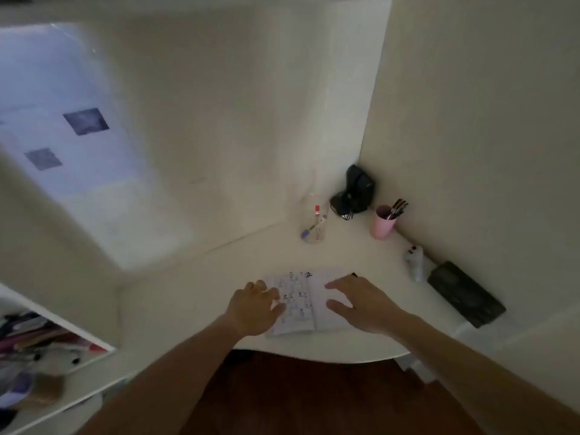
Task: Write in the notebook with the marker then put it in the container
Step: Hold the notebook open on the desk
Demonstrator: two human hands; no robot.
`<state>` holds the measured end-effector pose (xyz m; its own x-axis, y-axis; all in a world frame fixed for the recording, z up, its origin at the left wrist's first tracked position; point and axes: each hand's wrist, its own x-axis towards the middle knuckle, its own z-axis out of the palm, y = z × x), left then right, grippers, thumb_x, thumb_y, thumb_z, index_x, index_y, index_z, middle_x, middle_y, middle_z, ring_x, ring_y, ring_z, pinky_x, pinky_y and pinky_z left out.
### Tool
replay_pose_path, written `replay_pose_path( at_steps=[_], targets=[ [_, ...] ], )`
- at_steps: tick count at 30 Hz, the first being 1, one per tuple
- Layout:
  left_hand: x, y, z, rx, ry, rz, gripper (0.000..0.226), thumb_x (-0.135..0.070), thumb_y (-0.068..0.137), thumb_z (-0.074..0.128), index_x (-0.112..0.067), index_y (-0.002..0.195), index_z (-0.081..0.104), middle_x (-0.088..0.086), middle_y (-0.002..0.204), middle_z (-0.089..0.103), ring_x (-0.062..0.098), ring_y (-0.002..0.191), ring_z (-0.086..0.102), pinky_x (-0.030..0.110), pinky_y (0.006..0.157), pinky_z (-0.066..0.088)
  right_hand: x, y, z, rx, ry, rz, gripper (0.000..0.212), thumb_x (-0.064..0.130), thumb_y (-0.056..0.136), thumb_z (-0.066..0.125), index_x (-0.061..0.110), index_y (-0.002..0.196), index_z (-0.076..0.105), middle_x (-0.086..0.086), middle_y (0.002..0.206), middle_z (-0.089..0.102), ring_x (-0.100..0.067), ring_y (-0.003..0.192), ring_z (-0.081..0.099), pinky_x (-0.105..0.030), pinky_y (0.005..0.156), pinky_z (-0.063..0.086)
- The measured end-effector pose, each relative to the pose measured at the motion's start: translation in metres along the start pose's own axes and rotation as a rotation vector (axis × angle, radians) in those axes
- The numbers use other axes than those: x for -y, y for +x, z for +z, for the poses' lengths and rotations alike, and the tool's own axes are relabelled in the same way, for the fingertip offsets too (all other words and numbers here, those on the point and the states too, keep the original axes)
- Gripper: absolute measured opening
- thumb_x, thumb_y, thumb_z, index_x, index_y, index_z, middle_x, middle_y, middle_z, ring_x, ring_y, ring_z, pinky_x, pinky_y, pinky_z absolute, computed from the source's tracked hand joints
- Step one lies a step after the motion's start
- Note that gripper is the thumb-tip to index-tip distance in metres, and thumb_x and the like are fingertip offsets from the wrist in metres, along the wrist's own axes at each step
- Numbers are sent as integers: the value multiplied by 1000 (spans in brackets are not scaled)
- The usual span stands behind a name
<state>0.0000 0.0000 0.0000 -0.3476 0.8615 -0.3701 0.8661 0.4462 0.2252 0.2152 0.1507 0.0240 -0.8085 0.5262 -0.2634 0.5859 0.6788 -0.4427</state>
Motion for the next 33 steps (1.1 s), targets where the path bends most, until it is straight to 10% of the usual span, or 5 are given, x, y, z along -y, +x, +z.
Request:
replay_pose_path(
  at_steps=[6,13,33],
  targets=[
    [7,53,75,-172,31,43,73,-63,84,20,-23,130,60,13,142,55,32,125,53,44,99,46,-60,37,71,88,-84,76,56,62,96,43,36,145,48,4,165,32,-19,152,24,-40,121,26],
    [3,110,159,-449,-77,192,39,-44,97,49,-24,129,59,8,148,50,25,136,46,39,105,47,-123,95,168,-162,-47,40,65,71,91,35,30,135,60,-5,148,55,-25,138,48,-43,110,47],
    [8,148,243,-777,43,191,46,-62,89,49,-29,119,62,-1,124,59,21,116,53,38,96,46,-155,110,252,-697,-184,-98,37,47,90,52,22,110,72,-6,114,69,-27,108,64,-38,85,57]
  ],
)
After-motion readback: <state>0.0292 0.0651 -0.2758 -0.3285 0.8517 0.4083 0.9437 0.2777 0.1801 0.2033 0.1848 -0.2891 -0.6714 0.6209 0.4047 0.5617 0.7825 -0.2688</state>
